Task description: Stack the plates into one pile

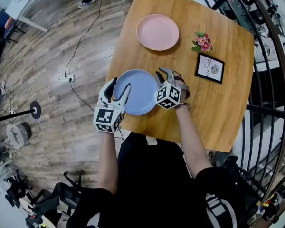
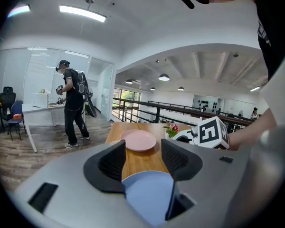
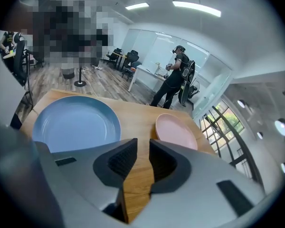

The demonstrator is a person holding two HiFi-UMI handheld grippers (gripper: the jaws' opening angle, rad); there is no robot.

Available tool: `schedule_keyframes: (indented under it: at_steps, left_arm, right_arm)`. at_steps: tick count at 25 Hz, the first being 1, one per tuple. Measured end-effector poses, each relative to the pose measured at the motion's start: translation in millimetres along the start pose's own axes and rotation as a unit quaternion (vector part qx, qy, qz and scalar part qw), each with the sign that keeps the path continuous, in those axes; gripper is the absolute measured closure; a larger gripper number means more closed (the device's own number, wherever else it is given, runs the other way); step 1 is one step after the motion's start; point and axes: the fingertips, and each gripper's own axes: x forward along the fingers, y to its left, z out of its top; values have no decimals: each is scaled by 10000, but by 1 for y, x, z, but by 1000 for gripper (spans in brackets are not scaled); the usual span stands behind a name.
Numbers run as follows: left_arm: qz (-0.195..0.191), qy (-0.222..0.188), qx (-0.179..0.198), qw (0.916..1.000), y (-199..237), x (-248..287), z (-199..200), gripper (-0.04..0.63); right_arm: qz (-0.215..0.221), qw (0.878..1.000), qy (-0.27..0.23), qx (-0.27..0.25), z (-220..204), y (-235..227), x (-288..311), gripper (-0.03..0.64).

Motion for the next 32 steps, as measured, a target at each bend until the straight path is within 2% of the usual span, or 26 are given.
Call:
schedule_keyframes:
  at_steps: [26, 32]
  left_arm:
    - [-318, 326, -38, 9990, 47, 43, -30, 347]
    - [-363, 392, -66, 9986, 57, 52, -35, 347]
  right_arm:
    - [-122, 9993, 341, 4, -3, -30, 83, 523]
    - [-127, 9988, 452, -143, -7, -35, 105, 511]
